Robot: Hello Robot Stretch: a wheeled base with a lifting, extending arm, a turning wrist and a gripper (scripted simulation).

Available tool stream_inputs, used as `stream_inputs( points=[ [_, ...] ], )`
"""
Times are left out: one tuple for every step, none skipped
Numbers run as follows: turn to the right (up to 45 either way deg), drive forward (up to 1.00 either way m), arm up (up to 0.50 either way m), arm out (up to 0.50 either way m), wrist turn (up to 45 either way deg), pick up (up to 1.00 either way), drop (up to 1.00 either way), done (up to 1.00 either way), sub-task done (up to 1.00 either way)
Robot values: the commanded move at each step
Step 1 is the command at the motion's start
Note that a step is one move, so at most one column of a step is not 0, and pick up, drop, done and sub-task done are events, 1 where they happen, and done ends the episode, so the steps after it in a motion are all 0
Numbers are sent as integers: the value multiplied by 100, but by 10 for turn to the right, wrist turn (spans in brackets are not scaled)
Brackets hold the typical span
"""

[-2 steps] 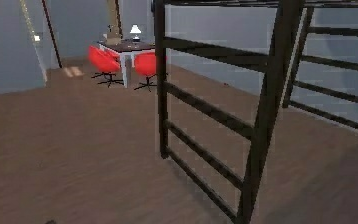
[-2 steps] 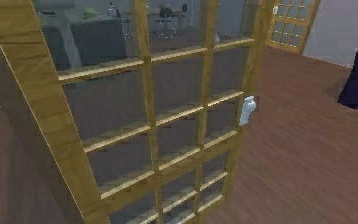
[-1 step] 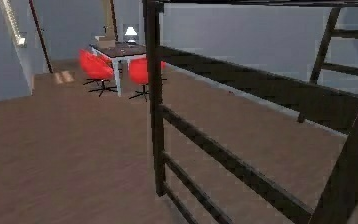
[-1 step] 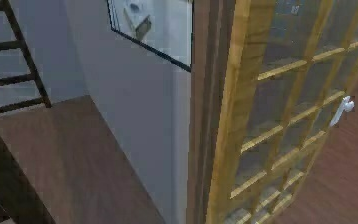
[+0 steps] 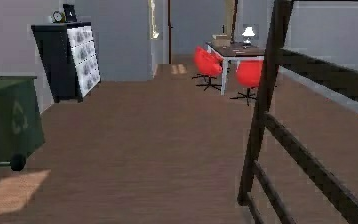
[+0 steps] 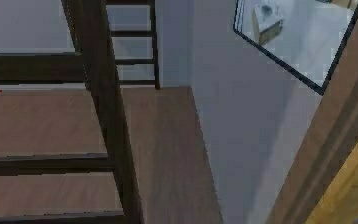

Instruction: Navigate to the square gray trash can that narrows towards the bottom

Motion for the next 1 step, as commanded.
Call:
stream_inputs(
  points=[
    [0,100,0,0,0,0,0,0,0]
  ],
)
